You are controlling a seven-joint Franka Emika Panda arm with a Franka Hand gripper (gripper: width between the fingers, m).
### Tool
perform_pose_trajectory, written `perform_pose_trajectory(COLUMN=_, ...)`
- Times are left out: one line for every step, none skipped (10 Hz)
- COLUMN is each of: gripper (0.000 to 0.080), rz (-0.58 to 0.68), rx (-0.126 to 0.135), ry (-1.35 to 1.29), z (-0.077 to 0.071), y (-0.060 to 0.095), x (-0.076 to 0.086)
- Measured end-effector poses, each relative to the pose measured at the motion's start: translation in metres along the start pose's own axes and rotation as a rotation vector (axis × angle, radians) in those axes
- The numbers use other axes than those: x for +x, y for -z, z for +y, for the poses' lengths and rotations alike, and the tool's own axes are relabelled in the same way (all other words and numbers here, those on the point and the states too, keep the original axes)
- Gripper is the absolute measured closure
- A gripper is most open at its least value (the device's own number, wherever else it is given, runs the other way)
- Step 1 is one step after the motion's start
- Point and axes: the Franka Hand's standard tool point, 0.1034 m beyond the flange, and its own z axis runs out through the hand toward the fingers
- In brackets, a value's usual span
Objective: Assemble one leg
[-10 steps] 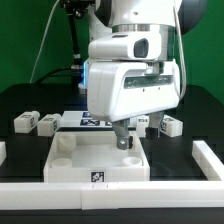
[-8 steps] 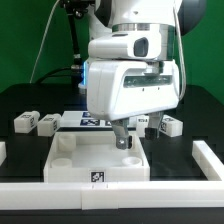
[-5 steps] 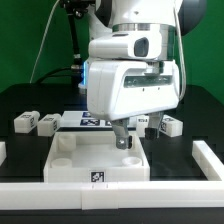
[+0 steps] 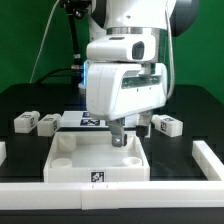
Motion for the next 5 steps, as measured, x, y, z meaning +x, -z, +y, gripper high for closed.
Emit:
perform_pose_trajectory(gripper=0.015, rz=-0.008, rx=0.01, ry=0.1, z=-0.003, y=0.002, x=-0.007)
perform_pose_trajectory(gripper=0.015, rz=-0.025, rx=0.031, ry=0.161, z=-0.007, y=0.004, x=-0.011)
perform_pose_trajectory(gripper=0.015, rz=-0.06, rx=0.078, ry=0.231, z=-0.012, y=0.005, x=-0.017)
perform_pose_trajectory(gripper=0.015, rz=-0.104, rx=0.129, ry=0.249, z=-0.017, y=0.004, x=-0.021)
perform_pose_trajectory(gripper=0.015, rz=-0.091, rx=0.111, ry=0.245, z=-0.013, y=0.004, x=-0.018)
